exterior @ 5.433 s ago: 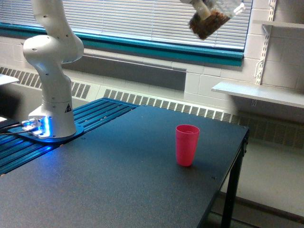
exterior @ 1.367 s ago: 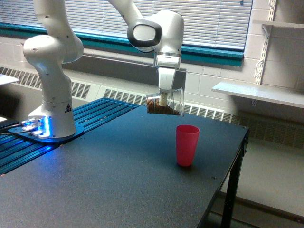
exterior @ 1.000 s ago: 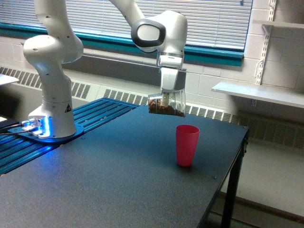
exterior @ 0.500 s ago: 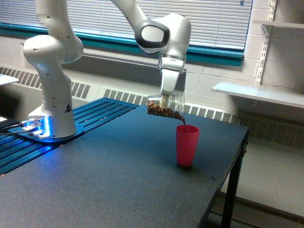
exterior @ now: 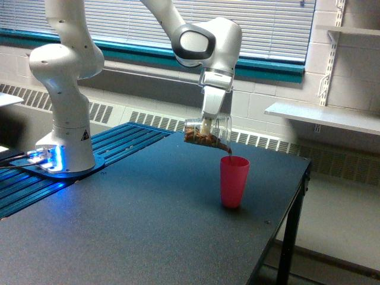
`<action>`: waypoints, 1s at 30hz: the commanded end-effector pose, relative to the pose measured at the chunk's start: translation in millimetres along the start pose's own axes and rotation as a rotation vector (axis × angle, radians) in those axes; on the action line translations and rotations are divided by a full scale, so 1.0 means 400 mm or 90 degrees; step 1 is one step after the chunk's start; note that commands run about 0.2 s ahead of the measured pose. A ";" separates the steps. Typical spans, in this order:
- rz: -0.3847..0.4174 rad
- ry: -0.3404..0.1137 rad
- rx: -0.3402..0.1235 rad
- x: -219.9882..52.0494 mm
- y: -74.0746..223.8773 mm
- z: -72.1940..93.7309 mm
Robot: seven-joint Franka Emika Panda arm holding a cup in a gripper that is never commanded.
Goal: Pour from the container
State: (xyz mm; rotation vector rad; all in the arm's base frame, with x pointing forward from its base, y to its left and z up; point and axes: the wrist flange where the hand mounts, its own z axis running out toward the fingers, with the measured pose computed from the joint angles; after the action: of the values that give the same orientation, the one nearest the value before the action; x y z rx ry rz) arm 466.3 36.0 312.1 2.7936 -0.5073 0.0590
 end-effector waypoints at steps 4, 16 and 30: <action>-0.004 -0.002 -0.019 0.004 -0.018 -0.018; -0.017 -0.017 -0.036 0.008 -0.028 -0.018; -0.026 -0.029 -0.049 0.013 -0.037 -0.016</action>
State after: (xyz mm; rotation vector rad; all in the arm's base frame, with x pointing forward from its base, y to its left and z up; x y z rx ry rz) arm 474.1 43.6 312.5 2.7407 -0.4880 -0.0303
